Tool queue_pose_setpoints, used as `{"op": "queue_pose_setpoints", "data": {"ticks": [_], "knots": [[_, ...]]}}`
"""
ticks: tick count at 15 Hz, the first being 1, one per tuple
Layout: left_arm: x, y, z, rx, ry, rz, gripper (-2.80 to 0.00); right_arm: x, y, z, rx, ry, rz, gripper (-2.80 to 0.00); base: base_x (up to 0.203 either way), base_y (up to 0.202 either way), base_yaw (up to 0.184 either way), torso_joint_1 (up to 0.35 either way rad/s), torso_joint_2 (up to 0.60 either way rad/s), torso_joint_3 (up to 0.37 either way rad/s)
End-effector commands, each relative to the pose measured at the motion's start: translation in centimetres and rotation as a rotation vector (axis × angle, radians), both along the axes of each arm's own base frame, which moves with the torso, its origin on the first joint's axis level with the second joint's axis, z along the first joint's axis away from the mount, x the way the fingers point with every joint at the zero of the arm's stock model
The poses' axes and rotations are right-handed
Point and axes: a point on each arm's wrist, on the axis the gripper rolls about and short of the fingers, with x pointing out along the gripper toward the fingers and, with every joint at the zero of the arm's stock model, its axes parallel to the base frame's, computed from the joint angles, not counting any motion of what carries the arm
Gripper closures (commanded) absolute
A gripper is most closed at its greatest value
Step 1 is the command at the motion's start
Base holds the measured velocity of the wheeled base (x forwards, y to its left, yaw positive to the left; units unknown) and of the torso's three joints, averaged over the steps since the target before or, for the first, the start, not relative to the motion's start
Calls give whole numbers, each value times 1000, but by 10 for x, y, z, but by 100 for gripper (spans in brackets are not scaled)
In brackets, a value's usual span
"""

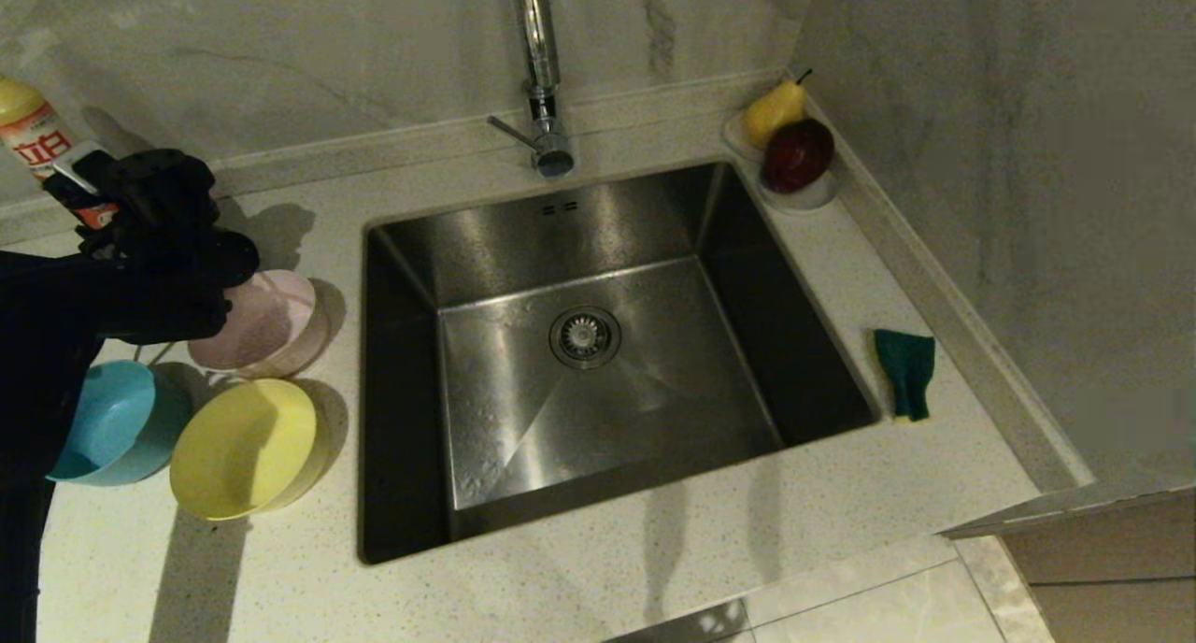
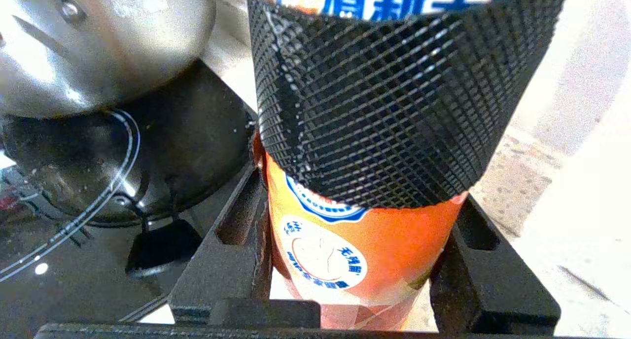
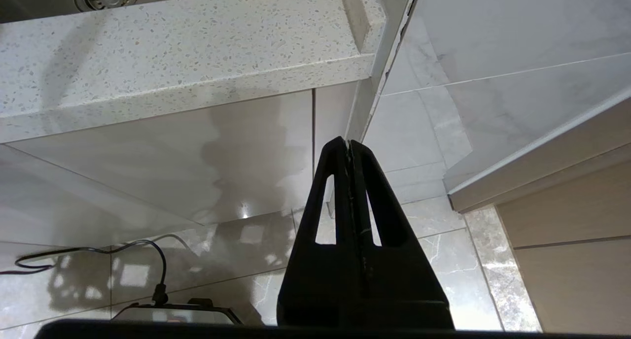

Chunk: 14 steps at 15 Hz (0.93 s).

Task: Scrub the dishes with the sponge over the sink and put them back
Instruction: Place the dish soap on the table

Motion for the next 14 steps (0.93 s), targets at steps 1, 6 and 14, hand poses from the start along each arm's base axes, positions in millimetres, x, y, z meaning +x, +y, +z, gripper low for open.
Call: {"op": "queue_pose_setpoints", "data": {"ticks": [1, 6, 14], "knots": [[1, 1, -2, 0, 0, 6, 0, 0, 0, 0, 0, 1, 0, 0, 0, 0, 0, 0, 0, 0], [-1, 4, 0, 6, 4, 15, -280, 0, 0, 0, 0, 0, 0, 0, 0, 0, 0, 0, 0, 0], [-25, -2, 46, 26, -73, 13, -280, 0, 0, 0, 0, 1, 0, 0, 0, 0, 0, 0, 0, 0]]}}
